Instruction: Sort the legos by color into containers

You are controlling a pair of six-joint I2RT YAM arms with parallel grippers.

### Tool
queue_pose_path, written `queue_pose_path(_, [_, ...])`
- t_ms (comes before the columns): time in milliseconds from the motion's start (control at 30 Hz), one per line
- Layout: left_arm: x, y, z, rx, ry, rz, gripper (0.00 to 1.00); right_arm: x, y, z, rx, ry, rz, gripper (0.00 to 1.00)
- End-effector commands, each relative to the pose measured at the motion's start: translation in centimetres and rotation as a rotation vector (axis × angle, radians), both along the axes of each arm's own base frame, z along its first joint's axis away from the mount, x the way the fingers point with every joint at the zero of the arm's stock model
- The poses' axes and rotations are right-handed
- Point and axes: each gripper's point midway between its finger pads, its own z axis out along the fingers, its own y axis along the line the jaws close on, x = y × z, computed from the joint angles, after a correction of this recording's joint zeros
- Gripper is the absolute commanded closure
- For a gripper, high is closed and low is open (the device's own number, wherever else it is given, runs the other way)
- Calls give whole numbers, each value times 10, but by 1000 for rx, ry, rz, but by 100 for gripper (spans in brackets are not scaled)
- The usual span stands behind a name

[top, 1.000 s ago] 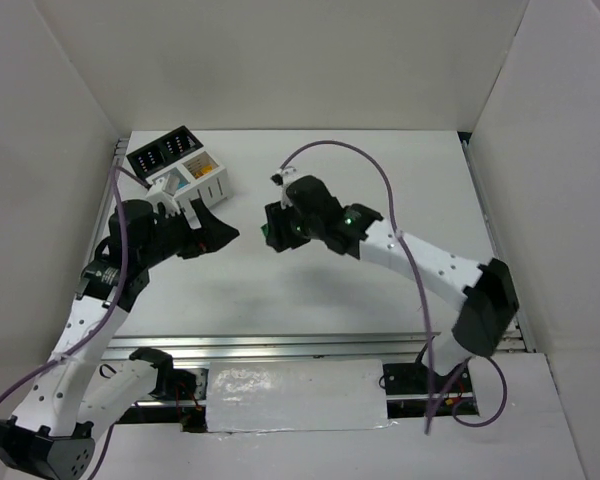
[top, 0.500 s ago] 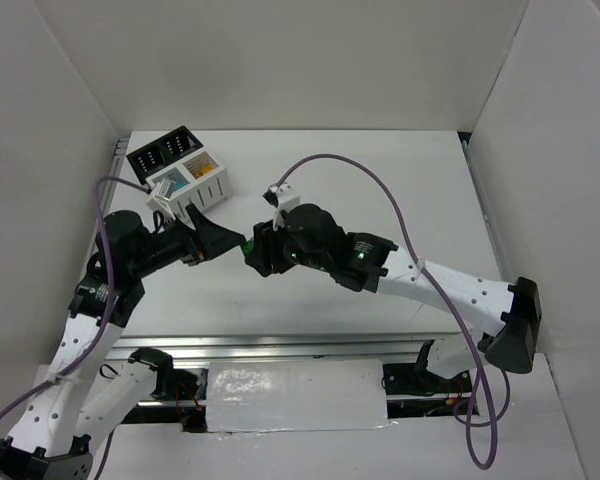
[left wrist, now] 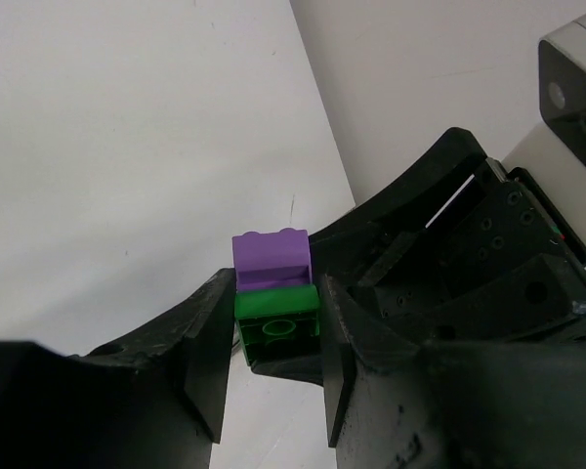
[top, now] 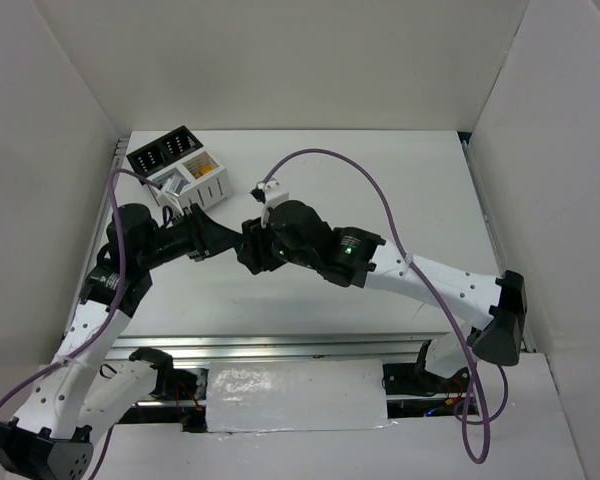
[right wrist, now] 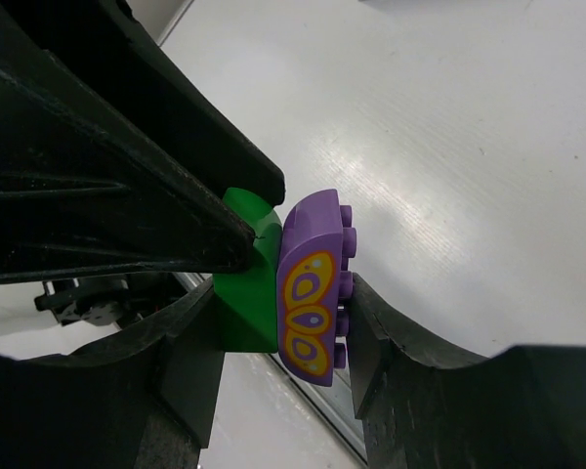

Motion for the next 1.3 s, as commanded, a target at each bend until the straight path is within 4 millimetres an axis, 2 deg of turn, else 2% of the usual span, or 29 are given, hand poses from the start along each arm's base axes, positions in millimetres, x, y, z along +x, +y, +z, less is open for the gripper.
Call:
queue_pose_path(0, [-6, -13, 10, -48, -49, -99, 91, 9, 13, 34, 70, -28, -44, 100])
queue_pose_path(33, [-6, -15, 16, -71, -74, -117, 95, 13, 16, 35, 68, -22, -57, 100])
queue_pose_path(100, [-10, -20, 14, -90, -74, -162, 100, 15, 16, 31, 51, -12, -75, 100])
queue_pose_path(300, [-8, -18, 17, -52, -104, -146, 100, 18, 15, 31, 46, -13, -98, 99])
queue_pose_path(367, [-10, -17, 23, -53, -131, -149, 100, 14, 15, 32, 71, -16, -76, 85])
queue_pose_path(433, [-12, -17, 28, -62, -146, -153, 100, 11, 12, 33, 86, -25, -61, 58])
queue_pose_path(500, [-15, -17, 35, -72, -169, -158, 100, 9, 11, 37, 110, -33, -57, 39])
queue_pose_path(533, [-15, -17, 37, -74, -173, -160, 100, 8, 6, 38, 114, -37, -59, 19])
queue_pose_path(667, [-20, -18, 44, -79, -195, -180, 100, 1, 2, 43, 141, -49, -25, 11])
queue_pose_path(700, [-20, -19, 46, -83, -206, -185, 100, -4, 0, 50, 161, -61, -8, 6])
queue_pose_path(867, [-23, -19, 51, -94, -236, -201, 100, -7, -11, 48, 178, -63, 14, 4])
queue_pose_path(900, [-26, -20, 52, -89, -253, -218, 100, -17, -13, 46, 182, -55, 67, 0])
queue_pose_path(967, [-27, -20, 58, -76, -289, -234, 100, -25, -18, 52, 221, -48, 144, 0])
queue_pose_path(1000, [-31, -22, 59, -69, -313, -265, 100, -35, -25, 51, 239, -48, 192, 0])
queue_pose_path(1033, [-34, -23, 63, -73, -339, -290, 100, -52, -24, 63, 300, -49, 296, 0])
queue_pose_path(1067, [-37, -24, 66, -76, -363, -313, 100, -59, -34, 76, 346, -64, 334, 0])
queue_pose_path(1133, [-49, -28, 70, -92, -404, -392, 100, -75, -41, 76, 370, -43, 434, 0])
queue_pose_path(1267, [-69, -30, 83, -129, -509, -492, 100, -79, -55, 83, 394, -46, 461, 2])
